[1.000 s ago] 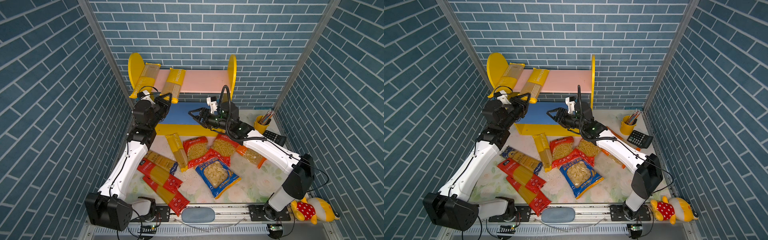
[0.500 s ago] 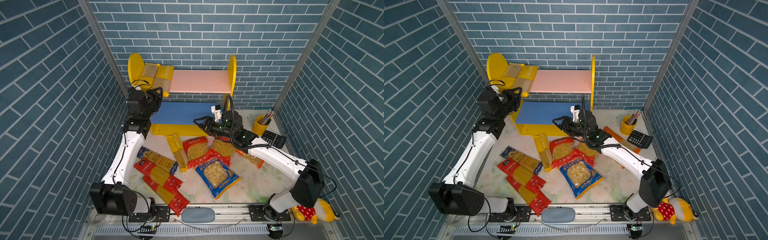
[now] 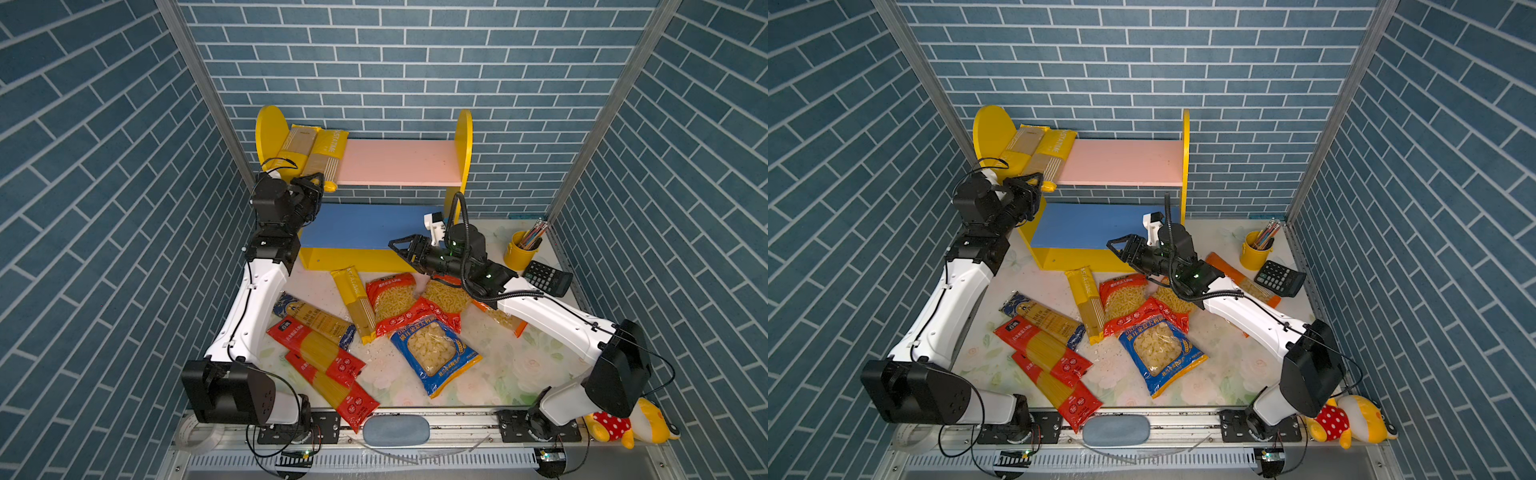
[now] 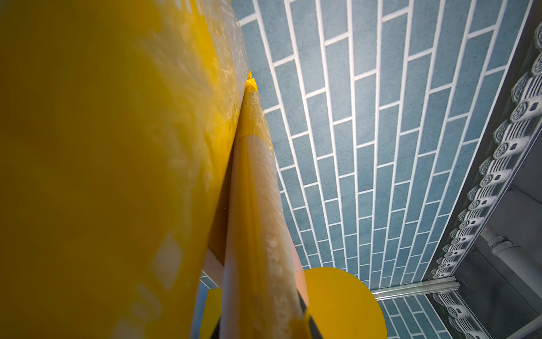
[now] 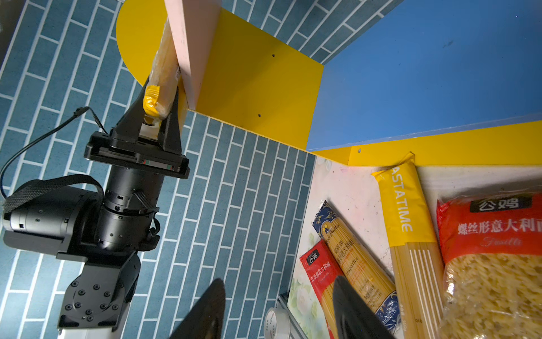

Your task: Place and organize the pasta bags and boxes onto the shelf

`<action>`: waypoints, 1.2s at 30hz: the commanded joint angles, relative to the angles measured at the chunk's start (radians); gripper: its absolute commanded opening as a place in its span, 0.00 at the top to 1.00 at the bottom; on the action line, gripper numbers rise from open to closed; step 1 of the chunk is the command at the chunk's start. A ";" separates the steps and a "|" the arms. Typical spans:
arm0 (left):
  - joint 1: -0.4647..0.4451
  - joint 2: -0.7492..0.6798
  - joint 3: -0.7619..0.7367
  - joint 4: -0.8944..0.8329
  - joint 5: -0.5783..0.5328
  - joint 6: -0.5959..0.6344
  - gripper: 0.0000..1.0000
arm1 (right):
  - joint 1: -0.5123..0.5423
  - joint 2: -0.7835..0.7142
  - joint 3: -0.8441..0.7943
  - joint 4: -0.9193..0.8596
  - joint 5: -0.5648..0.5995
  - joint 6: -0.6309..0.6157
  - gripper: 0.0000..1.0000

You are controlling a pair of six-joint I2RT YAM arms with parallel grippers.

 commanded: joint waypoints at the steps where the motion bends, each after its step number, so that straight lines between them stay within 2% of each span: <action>1: 0.024 -0.023 -0.012 0.085 -0.027 0.005 0.60 | -0.003 -0.020 -0.022 0.035 0.010 -0.031 0.40; 7: 0.027 -0.070 -0.036 0.067 0.002 0.014 0.30 | -0.001 -0.016 -0.025 0.037 0.007 -0.029 0.41; 13: 0.027 -0.186 -0.117 0.003 0.036 0.062 0.16 | 0.000 -0.007 -0.029 0.050 0.007 -0.027 0.41; 17: 0.028 -0.302 -0.131 -0.144 0.027 0.171 0.13 | 0.004 0.008 -0.029 0.064 0.003 -0.023 0.41; 22: 0.030 -0.422 -0.043 -0.516 -0.082 0.468 0.14 | 0.030 0.025 -0.037 0.068 0.012 -0.030 0.41; 24: 0.030 -0.472 -0.065 -0.607 -0.146 0.535 0.15 | 0.040 0.030 -0.045 0.065 0.022 -0.035 0.42; 26: 0.031 -0.521 -0.114 -0.666 -0.198 0.570 0.17 | 0.055 0.032 -0.048 0.050 0.039 -0.054 0.42; 29: 0.031 -0.599 -0.202 -0.710 -0.206 0.597 0.18 | 0.080 0.041 -0.032 -0.029 0.076 -0.110 0.42; 32: 0.030 -0.679 -0.314 -0.697 -0.186 0.587 0.18 | 0.110 0.064 0.001 -0.131 0.102 -0.186 0.43; 36: 0.011 -0.757 -0.503 -0.656 -0.144 0.526 0.18 | 0.146 0.131 0.043 -0.259 0.125 -0.280 0.49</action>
